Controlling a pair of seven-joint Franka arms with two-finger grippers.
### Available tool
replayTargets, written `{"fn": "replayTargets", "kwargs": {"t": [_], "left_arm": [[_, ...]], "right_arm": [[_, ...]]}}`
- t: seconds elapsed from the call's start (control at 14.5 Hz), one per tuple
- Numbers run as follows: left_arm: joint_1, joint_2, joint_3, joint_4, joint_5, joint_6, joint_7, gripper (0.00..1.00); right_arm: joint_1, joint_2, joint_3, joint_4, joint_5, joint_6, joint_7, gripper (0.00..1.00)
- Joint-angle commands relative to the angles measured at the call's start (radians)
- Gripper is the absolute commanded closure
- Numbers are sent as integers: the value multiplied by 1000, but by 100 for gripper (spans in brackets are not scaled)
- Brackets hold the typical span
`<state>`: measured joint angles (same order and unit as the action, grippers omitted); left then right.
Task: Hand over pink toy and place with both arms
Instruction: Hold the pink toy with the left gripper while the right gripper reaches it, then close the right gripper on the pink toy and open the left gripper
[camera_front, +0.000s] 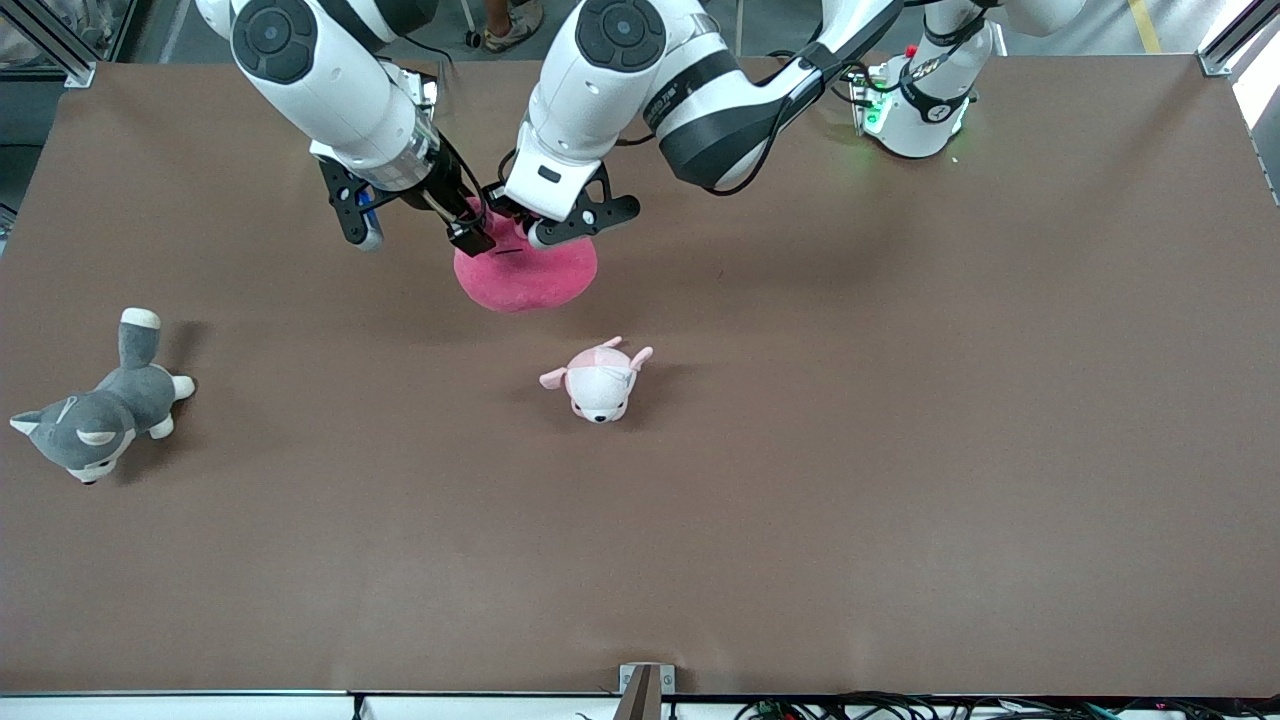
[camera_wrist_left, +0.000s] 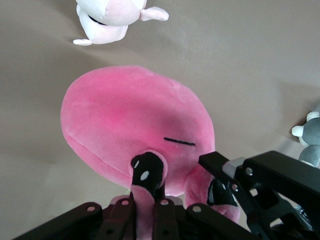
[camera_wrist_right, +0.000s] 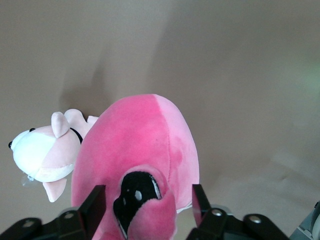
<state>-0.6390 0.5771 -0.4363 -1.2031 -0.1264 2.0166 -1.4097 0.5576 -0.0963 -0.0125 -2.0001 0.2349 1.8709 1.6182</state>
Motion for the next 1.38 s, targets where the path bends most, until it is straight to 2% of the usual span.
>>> {"fn": "replayTargets", "kwargs": {"t": [0.0,0.14,0.21,0.34,0.69,0.76,0.83,0.89,1.1,1.31], "left_arm": [[-19,10,16,31,-7,2,-12,100],[-19,9,16,31,-7,2,-12,100],[-19,9,16,31,-7,2,-12,100],[-19,9,16,30,-7,2,-12,99],[-18,7,16,30,-7,4,-11,98],[-16,3,16,28,-7,4,-12,87],[-10,0,14,25,-7,4,-12,49],[-10,-6,16,20,1,4,-9,0],[-16,-35,16,17,16,2,-9,0],[7,-109,16,-3,14,-39,-5,0]], "right_arm": [[4,-30,-3,-26,12,4,8,49],[2,-30,-4,-23,14,5,8,88],[1,-30,-4,-23,14,4,8,97],[-2,-31,-4,-22,14,4,8,100],[-8,-36,-12,-20,14,4,-6,100],[-10,-36,-14,-20,14,4,-9,100],[-16,-36,-15,-20,14,4,-15,100],[-40,-36,-15,-20,12,2,-41,100],[-126,-31,-14,-22,14,-16,-130,100],[-223,-23,-15,-23,14,-13,-277,100]]}}
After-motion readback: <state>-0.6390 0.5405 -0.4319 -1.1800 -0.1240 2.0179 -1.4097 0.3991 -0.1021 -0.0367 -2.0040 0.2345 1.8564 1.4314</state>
